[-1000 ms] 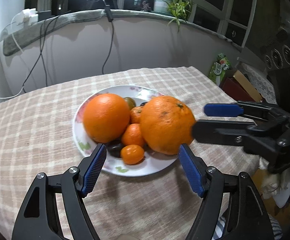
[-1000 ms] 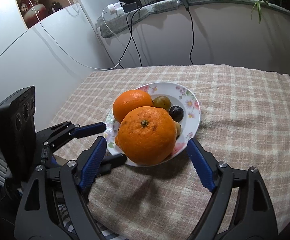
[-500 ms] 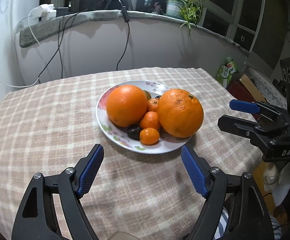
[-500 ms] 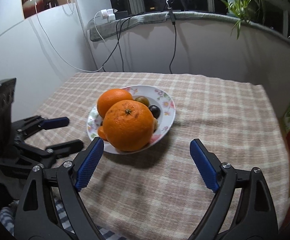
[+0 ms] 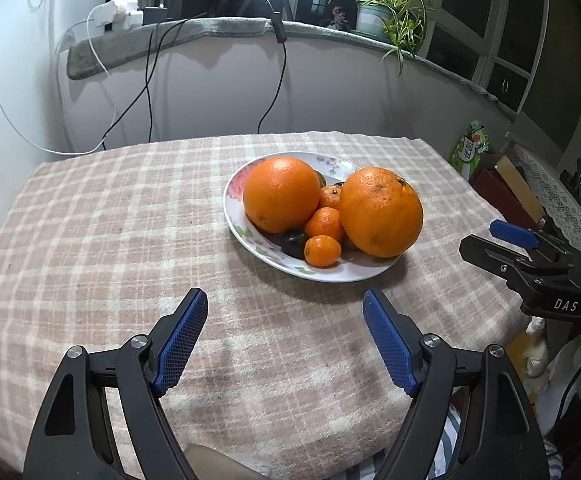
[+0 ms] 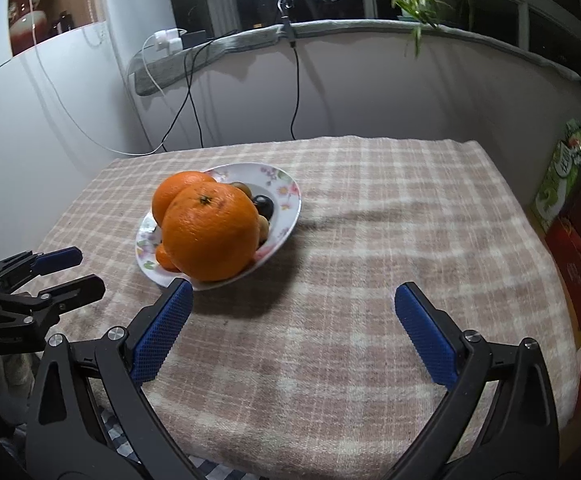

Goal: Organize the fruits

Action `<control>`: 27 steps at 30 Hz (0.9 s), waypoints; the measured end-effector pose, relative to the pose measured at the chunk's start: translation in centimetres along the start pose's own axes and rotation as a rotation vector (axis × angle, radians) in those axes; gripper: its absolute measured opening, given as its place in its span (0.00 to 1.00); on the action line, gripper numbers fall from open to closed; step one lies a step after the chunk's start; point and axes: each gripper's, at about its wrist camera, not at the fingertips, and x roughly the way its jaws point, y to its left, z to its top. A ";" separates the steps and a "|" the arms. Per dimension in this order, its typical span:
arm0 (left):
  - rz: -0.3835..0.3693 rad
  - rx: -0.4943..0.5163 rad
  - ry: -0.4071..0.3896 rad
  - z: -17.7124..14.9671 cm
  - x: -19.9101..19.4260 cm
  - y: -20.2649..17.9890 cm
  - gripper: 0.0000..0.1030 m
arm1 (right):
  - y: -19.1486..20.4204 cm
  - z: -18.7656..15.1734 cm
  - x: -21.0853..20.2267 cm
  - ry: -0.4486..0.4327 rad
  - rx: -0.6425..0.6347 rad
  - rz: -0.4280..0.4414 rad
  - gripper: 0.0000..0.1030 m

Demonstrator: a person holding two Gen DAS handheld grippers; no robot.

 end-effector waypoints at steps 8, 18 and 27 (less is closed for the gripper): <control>0.011 0.004 -0.006 0.0 -0.1 -0.2 0.78 | 0.0 0.3 -0.4 -0.019 -0.003 -0.012 1.00; 0.015 0.015 -0.013 0.0 -0.3 -0.4 0.78 | 0.6 0.0 -0.1 -0.006 -0.020 -0.001 1.00; 0.016 0.016 -0.016 0.1 -0.3 -0.4 0.78 | 0.7 0.0 -0.1 -0.002 -0.020 0.001 1.00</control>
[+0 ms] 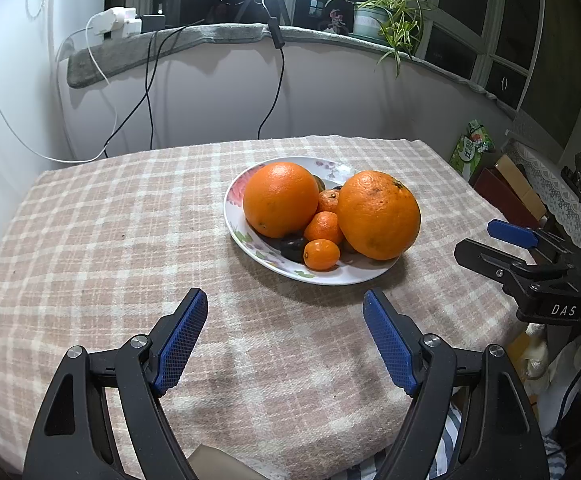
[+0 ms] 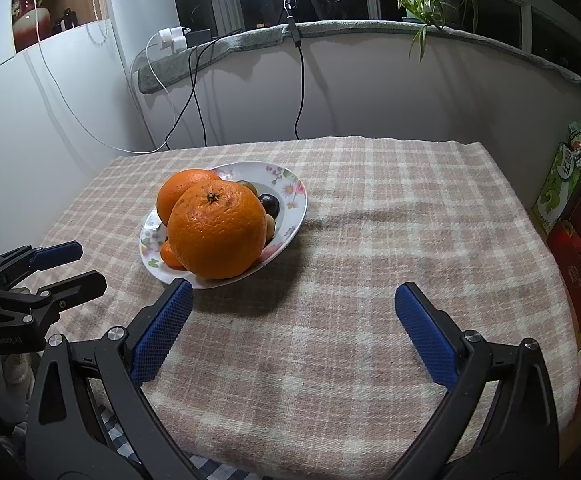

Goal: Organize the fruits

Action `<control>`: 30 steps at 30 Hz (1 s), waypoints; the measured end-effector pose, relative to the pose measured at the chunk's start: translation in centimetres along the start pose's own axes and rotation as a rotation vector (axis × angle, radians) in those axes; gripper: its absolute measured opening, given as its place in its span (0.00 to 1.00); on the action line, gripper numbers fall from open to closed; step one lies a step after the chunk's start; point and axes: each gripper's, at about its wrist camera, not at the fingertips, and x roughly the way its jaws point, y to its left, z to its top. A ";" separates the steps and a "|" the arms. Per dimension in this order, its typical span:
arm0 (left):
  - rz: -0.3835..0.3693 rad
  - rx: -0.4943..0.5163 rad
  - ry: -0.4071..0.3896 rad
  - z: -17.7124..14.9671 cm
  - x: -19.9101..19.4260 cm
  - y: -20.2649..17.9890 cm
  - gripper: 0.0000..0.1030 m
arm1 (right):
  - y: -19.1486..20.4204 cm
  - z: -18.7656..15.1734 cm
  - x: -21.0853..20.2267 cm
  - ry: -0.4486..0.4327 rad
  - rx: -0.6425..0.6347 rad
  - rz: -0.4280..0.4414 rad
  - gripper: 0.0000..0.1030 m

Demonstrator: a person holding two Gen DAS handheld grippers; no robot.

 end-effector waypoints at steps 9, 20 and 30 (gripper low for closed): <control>0.002 -0.002 -0.002 0.0 0.0 0.0 0.78 | 0.2 0.0 0.0 0.001 0.001 0.003 1.00; 0.000 -0.001 -0.005 0.0 0.0 0.1 0.78 | 0.2 0.0 0.1 0.003 -0.001 0.002 1.00; 0.007 0.001 -0.014 0.0 0.1 0.2 0.78 | -0.1 -0.1 0.4 0.006 0.008 0.005 1.00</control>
